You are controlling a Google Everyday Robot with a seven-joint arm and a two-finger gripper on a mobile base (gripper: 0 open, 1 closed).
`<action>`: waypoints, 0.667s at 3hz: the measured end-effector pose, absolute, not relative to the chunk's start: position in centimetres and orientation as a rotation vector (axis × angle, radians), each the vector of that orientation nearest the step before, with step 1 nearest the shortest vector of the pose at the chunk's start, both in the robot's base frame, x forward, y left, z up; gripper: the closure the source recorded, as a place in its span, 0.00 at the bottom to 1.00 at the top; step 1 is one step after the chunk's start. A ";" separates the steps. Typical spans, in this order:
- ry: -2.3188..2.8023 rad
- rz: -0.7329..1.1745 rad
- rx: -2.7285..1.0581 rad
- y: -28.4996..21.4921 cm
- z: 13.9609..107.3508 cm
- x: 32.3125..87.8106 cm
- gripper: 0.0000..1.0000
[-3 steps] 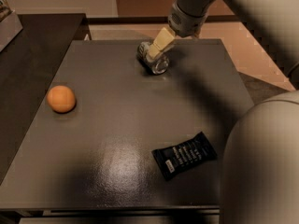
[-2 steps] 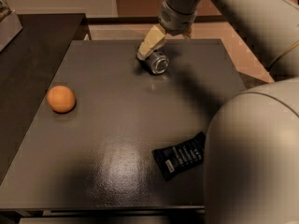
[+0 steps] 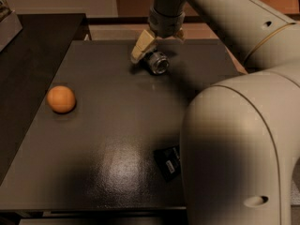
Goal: Pick 7up can
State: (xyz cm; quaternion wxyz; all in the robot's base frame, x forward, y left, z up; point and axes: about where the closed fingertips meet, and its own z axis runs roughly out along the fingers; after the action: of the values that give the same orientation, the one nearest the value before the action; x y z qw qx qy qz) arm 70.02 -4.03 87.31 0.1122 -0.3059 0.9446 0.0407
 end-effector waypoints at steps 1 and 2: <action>2.813 0.058 -0.876 -4.2 85.8 70.5 0.00; 2.846 0.015 -0.857 -4.7 84.4 70.6 0.00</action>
Offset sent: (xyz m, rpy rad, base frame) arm 0.0019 -0.0174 -0.0392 -0.1258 0.0615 -0.0743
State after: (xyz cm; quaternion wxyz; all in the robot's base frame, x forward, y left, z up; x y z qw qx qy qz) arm 70.61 -4.74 84.40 0.0845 -0.2874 0.9541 0.0051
